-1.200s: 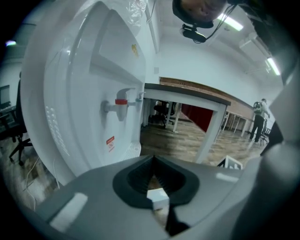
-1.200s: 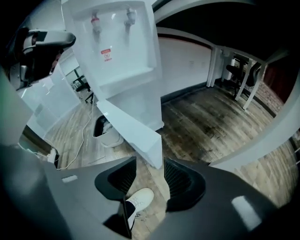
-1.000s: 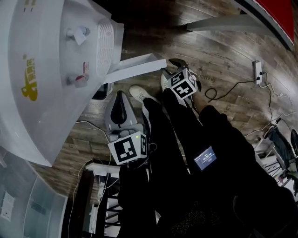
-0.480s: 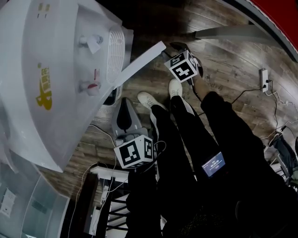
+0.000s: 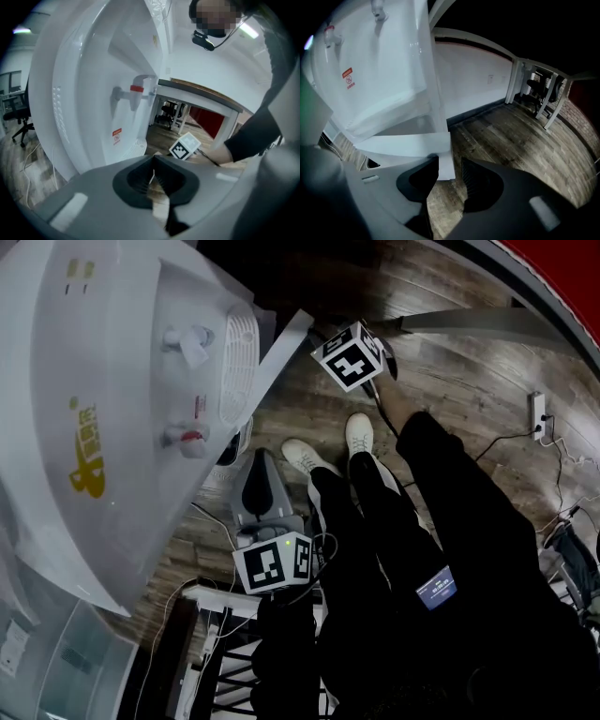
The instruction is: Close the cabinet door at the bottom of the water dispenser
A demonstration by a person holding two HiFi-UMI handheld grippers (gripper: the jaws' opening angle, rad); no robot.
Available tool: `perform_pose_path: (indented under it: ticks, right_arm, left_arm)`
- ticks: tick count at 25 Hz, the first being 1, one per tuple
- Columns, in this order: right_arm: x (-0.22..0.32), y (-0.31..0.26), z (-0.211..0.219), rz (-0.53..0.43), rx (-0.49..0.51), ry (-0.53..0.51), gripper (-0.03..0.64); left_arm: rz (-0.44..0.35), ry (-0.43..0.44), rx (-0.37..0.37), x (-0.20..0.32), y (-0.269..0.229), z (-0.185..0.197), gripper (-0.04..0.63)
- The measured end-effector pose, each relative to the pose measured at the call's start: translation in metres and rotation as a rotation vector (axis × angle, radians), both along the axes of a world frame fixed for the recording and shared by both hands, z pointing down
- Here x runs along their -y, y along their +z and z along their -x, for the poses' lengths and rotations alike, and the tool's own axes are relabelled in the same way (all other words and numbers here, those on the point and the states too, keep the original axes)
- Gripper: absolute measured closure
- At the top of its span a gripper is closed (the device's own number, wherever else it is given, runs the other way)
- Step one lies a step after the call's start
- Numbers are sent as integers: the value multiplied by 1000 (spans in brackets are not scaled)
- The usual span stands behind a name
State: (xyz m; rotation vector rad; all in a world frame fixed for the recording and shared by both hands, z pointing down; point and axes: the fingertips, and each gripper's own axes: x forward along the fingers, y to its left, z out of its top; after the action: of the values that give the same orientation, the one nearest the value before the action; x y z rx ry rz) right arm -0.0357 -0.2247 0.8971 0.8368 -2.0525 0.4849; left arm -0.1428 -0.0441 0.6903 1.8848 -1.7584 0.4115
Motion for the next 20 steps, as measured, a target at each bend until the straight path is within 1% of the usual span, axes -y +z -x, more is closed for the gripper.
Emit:
perform_pose_path:
  ticks: [4, 8, 10, 13, 17, 20]
  right_arm:
    - [29, -12, 23, -35, 54, 60, 463]
    - [40, -22, 64, -74, 54, -17, 457]
    - [45, -26, 78, -83, 57, -35, 456]
    - [48, -26, 83, -83, 55, -31, 456]
    - [43, -18, 79, -40, 53, -7, 453]
    - [40, -22, 80, -57, 59, -15, 453]
  left_arm:
    - [29, -35, -25, -4, 16, 6, 588]
    - [35, -44, -25, -4, 17, 14, 588]
    - [29, -46, -24, 1, 15, 19, 588]
    - [22, -52, -26, 6, 13, 25, 588]
    - [12, -31, -33, 11, 10, 26, 588]
    - [9, -6, -25, 15, 12, 23, 588]
